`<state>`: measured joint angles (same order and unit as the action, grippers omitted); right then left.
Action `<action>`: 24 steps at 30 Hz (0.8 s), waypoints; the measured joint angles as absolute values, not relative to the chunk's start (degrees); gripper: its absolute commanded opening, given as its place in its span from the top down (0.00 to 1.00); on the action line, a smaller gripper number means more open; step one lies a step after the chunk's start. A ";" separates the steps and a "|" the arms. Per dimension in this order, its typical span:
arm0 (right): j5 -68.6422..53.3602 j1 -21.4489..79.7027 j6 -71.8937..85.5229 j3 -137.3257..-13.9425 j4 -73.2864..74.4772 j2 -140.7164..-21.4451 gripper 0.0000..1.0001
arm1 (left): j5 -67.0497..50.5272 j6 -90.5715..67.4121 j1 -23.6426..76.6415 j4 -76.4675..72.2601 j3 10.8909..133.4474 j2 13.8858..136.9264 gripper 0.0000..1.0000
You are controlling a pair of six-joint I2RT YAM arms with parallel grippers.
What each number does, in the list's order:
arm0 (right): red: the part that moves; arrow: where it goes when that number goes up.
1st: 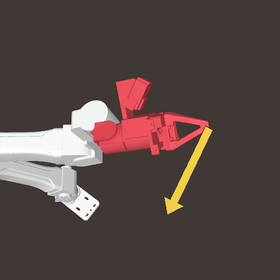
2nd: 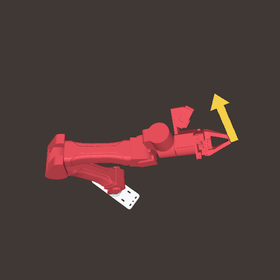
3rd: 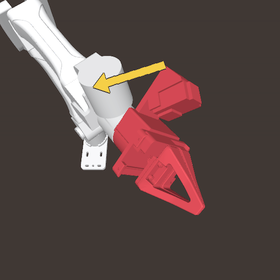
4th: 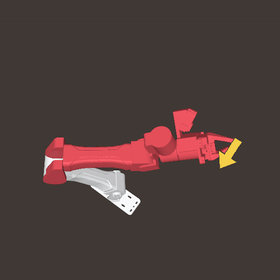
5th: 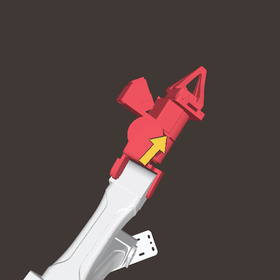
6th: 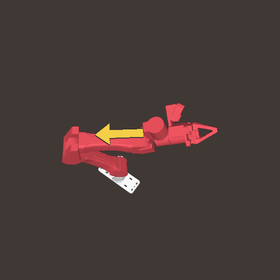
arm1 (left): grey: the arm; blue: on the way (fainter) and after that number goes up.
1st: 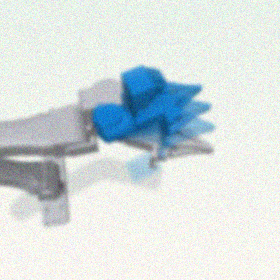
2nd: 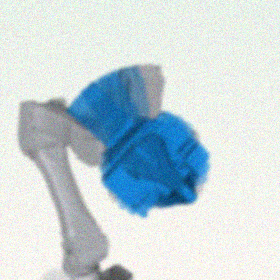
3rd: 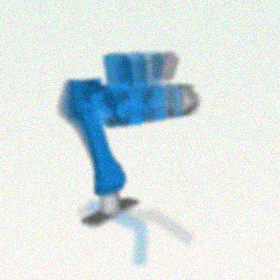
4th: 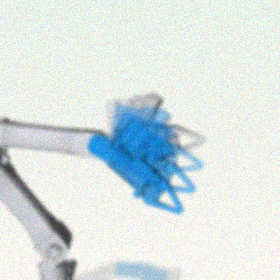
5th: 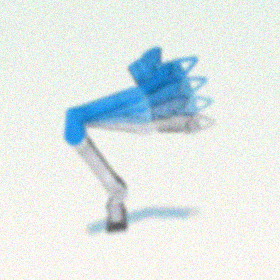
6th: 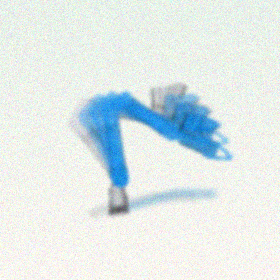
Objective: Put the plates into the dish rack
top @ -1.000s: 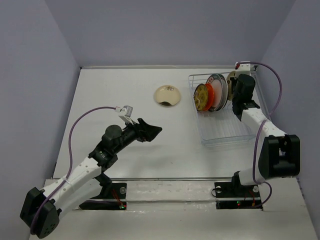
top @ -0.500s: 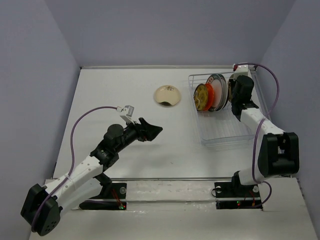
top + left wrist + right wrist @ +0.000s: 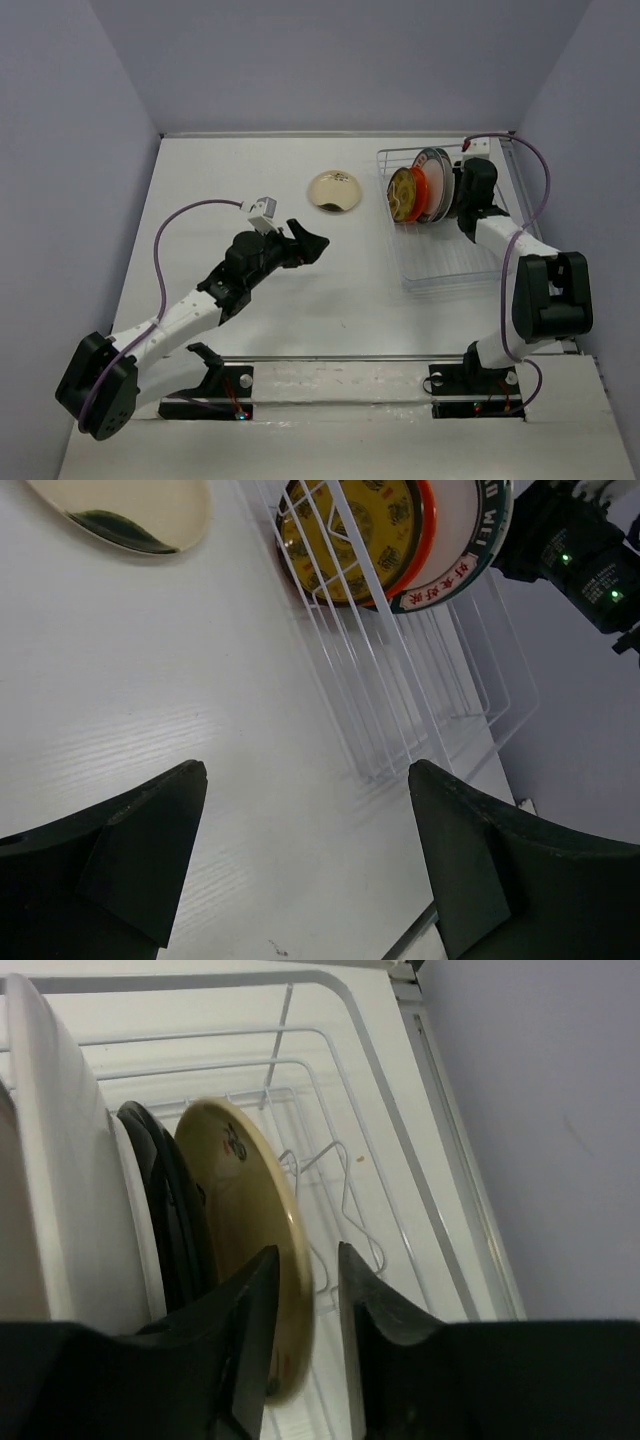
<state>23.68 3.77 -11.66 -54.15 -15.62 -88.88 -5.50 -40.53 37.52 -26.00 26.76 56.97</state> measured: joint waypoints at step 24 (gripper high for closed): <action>17.85 3.77 25.74 -39.86 -1.61 -47.62 0.44 | 4.43 -49.17 24.82 -25.69 53.91 103.61 0.30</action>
<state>17.85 3.77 25.74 -39.86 -1.61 -47.62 4.43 -49.17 24.82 -25.69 53.91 103.61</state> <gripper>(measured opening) 0.557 0.734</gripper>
